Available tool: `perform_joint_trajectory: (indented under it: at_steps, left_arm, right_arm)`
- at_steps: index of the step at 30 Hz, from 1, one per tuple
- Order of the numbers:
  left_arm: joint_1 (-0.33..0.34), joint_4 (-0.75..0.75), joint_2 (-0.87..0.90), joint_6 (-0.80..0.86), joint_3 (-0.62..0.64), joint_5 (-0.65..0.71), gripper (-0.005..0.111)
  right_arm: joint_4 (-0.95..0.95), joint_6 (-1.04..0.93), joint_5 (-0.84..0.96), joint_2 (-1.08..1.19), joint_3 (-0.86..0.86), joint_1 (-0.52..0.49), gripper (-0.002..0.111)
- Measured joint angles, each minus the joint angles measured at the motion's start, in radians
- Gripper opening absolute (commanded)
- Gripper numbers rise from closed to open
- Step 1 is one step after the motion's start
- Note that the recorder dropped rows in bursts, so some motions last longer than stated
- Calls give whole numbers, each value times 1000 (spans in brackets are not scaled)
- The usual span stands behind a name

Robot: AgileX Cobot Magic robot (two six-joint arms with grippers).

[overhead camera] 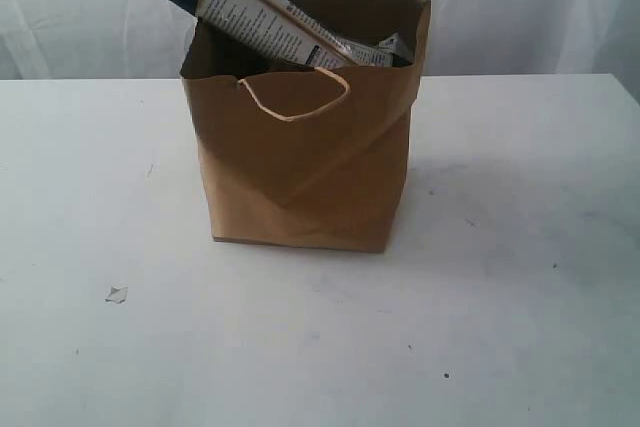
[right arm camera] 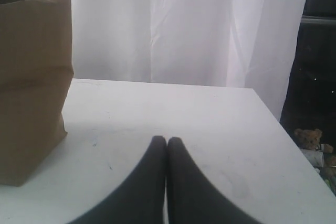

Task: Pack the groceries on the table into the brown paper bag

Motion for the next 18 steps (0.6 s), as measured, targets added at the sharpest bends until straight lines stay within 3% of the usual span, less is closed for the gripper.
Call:
perform_joint_trajectory:
  at_steps: [18]
  left_arm:
    - [0, 0, 0, 0, 0, 0, 0]
  right_arm:
    - [-54, -72, 68, 0, 0, 0, 0]
